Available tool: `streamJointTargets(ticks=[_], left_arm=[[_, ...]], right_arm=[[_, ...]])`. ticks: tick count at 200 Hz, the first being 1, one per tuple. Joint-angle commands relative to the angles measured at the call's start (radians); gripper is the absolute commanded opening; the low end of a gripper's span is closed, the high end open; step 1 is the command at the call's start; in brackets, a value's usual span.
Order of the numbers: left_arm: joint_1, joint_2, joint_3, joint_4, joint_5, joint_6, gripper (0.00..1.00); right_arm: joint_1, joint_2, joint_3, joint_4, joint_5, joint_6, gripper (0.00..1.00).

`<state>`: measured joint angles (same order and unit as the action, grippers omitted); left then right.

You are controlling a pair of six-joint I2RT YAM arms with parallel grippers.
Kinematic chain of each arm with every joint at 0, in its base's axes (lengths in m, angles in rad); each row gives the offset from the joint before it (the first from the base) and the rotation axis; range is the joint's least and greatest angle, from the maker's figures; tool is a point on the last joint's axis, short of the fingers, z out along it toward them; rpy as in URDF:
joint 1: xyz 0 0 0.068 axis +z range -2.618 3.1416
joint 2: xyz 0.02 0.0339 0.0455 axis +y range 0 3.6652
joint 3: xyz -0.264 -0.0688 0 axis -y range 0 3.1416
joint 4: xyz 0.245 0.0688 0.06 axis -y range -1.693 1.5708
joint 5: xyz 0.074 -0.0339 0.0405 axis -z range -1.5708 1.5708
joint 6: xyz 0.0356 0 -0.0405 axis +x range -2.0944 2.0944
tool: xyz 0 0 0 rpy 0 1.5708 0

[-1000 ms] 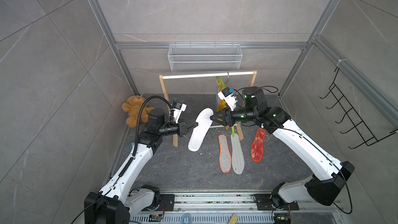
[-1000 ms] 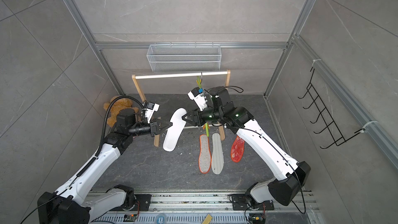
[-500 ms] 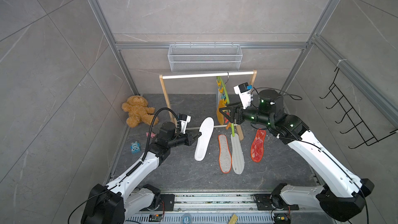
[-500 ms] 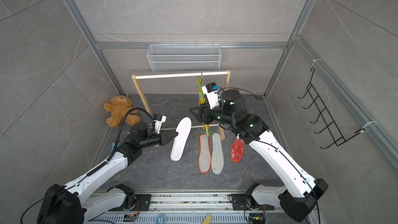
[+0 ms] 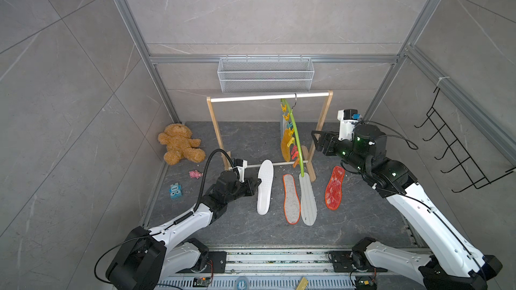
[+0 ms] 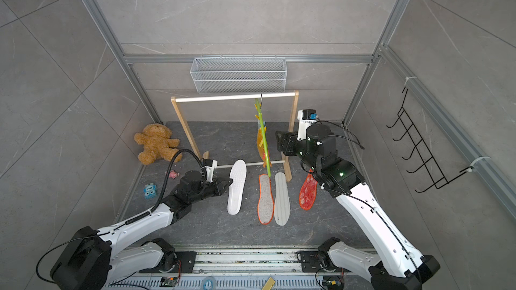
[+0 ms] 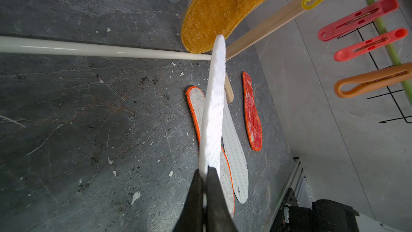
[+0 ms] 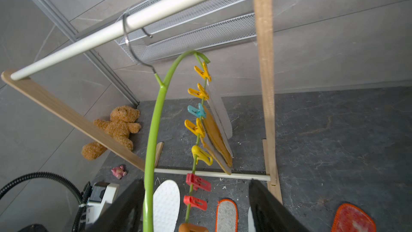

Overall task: Take the shoe insoles off the hanger
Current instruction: Place the insole at the center of the board.

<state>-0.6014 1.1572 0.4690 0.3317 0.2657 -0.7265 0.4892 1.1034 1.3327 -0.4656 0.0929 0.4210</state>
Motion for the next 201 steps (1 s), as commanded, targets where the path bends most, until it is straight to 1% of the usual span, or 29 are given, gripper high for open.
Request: streamJointTargets(ticks=[1, 22, 48, 79, 132, 201], left_arm=[[-0.020, 0.037, 0.001, 0.076, -0.079, -0.047, 0.00], [-0.031, 0.079, -0.011, 0.114, -0.096, -0.080, 0.00], [-0.054, 0.118, -0.015, 0.146, -0.129, -0.106, 0.00], [-0.077, 0.173, -0.002, 0.160, -0.155, -0.129, 0.00], [-0.090, 0.247, 0.006, 0.201, -0.166, -0.172, 0.00], [-0.112, 0.329, 0.035, 0.237, -0.164, -0.197, 0.00]], right_arm=[[-0.054, -0.027, -0.044, 0.000, -0.035, 0.071, 0.76], [-0.093, -0.059, -0.091, 0.008, -0.062, 0.090, 0.77], [-0.123, -0.091, -0.140, 0.012, -0.076, 0.100, 0.78], [-0.148, -0.103, -0.184, 0.003, -0.103, 0.111, 0.78], [-0.186, -0.130, -0.260, 0.004, -0.129, 0.128, 0.79], [-0.216, -0.136, -0.357, 0.031, -0.187, 0.169, 0.78]])
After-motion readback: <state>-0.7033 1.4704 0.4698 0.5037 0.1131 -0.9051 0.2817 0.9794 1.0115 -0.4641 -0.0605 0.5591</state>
